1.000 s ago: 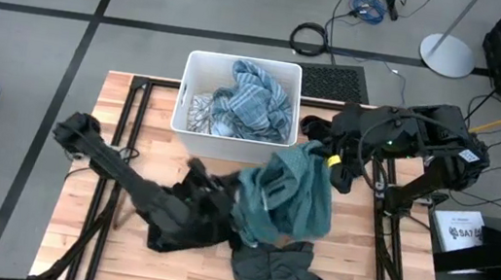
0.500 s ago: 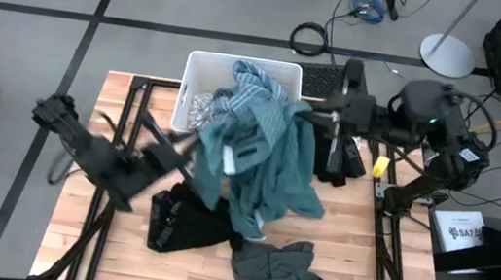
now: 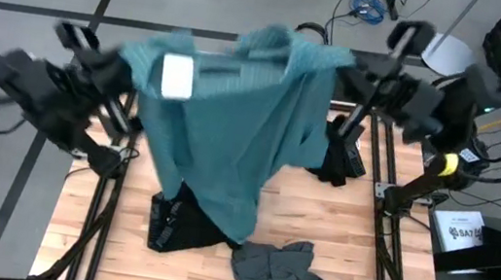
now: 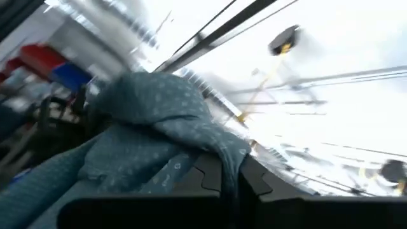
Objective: Sort clothes
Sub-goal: Put the green shirt into the white bin
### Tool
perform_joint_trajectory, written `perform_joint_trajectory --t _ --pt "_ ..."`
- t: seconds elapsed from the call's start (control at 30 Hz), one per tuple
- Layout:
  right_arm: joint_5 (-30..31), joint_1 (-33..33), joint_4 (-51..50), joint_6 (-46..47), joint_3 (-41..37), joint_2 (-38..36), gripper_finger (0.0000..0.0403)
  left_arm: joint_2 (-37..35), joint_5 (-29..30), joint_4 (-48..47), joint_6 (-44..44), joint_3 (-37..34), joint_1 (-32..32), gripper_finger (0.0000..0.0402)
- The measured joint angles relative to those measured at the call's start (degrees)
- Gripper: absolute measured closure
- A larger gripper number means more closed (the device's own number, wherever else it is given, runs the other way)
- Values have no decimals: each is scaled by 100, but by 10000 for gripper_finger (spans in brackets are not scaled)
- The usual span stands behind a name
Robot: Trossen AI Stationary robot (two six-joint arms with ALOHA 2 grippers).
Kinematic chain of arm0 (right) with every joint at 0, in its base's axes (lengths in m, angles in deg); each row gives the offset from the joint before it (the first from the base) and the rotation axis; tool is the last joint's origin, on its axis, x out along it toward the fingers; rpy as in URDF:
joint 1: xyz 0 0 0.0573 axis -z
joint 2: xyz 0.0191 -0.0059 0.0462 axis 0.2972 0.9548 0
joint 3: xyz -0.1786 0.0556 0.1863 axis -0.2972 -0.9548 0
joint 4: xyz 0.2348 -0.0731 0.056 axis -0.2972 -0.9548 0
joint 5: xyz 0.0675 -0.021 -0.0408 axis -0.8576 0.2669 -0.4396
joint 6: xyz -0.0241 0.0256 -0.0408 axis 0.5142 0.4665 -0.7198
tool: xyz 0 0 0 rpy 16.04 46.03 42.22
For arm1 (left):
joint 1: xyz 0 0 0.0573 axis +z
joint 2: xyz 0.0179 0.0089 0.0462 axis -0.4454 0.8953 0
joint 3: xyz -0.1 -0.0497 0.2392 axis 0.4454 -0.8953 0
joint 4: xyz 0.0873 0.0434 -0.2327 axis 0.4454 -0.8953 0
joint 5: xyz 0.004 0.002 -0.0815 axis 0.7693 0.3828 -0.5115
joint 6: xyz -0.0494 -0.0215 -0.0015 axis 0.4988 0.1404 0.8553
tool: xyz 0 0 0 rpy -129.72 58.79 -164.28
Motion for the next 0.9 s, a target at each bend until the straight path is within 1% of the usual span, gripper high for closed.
perform_joint_trajectory --t 0.07,0.1,0.27,0.37,0.47,0.57,0.7,0.8,0.9 --pt "-42 151 128 199 0 0 403 33 -195 -99 -37 291 147 400" --pt "-161 272 110 285 0 2 403 53 -252 -205 -39 447 227 400" --pt "-391 941 74 801 -7 54 403 134 -369 -1270 -9 1275 723 400" --pt "-440 1235 -173 1263 -7 61 403 134 -364 -2056 496 1616 893 400" --pt "-441 1357 -630 1637 -4 28 403 128 -365 -2857 1176 1802 920 400" --pt "-431 1293 -1239 1960 -4 -84 403 121 -362 -3583 1865 1843 815 400" --pt "-421 958 -2077 2238 -2 -343 403 168 -359 -4350 2634 1843 481 400" --pt "-435 586 -2627 2443 -2 -580 403 313 -356 -4735 2869 1843 129 400" --pt "-433 150 -3184 2870 7 -798 403 549 -278 -4978 2979 1843 -283 400"
